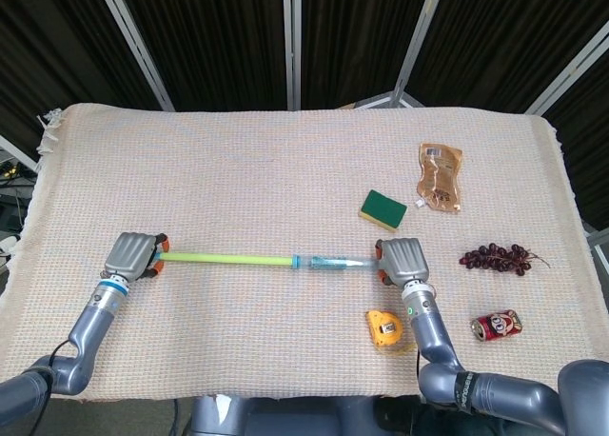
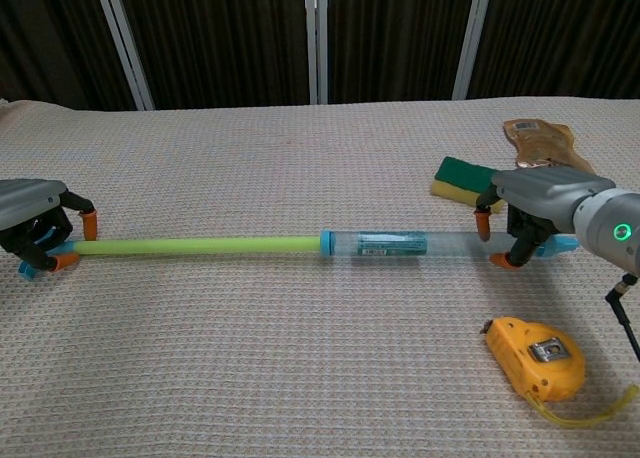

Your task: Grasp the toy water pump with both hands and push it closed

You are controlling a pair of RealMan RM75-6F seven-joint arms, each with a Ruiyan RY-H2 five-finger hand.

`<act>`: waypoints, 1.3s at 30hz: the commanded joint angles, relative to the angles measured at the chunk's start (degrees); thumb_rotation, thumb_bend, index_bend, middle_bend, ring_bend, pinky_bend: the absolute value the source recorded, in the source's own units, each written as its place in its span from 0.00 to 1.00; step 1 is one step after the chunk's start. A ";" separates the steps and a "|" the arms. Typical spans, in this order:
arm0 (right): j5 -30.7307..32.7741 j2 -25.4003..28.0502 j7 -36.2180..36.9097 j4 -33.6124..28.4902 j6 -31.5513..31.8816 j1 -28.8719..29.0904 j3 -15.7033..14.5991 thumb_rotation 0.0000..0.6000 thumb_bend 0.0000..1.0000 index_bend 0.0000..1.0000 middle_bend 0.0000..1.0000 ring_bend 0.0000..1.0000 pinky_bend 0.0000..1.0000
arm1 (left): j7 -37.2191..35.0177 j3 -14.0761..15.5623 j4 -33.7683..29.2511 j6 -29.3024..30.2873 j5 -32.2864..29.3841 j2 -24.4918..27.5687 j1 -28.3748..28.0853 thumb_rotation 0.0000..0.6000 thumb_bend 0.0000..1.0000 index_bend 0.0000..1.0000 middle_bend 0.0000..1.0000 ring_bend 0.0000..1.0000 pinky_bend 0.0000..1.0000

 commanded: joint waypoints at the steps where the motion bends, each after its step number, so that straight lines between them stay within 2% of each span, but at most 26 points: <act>1: -0.03 0.03 0.02 0.00 0.02 0.01 -0.03 1.00 0.39 0.61 1.00 1.00 1.00 | -0.07 0.03 0.27 -0.05 -0.11 -0.19 -0.02 1.00 0.41 0.47 0.80 0.80 1.00; 8: -0.04 0.20 0.18 -0.24 -0.02 0.07 0.00 1.00 0.39 0.62 1.00 1.00 1.00 | -1.02 -0.35 -0.01 0.13 -0.44 -0.27 -0.03 1.00 0.41 0.64 0.80 0.80 1.00; 14: -0.42 0.56 -0.08 -1.71 0.20 0.44 0.20 1.00 0.39 0.62 1.00 1.00 1.00 | -1.19 -1.16 -2.16 0.56 -0.75 0.26 -0.42 1.00 0.41 0.71 0.81 0.80 1.00; 24: -0.34 0.12 -2.21 -4.43 1.23 2.03 1.07 1.00 0.39 0.62 1.00 1.00 1.00 | 1.62 -2.58 -6.69 0.73 -1.97 0.09 -1.96 1.00 0.41 0.75 0.82 0.80 1.00; 39: 0.99 -1.81 -5.83 -6.99 2.88 4.93 2.13 1.00 0.39 0.62 1.00 1.00 1.00 | 7.09 -4.56 -12.25 0.65 -4.34 -3.60 -5.64 1.00 0.41 0.76 0.82 0.80 1.00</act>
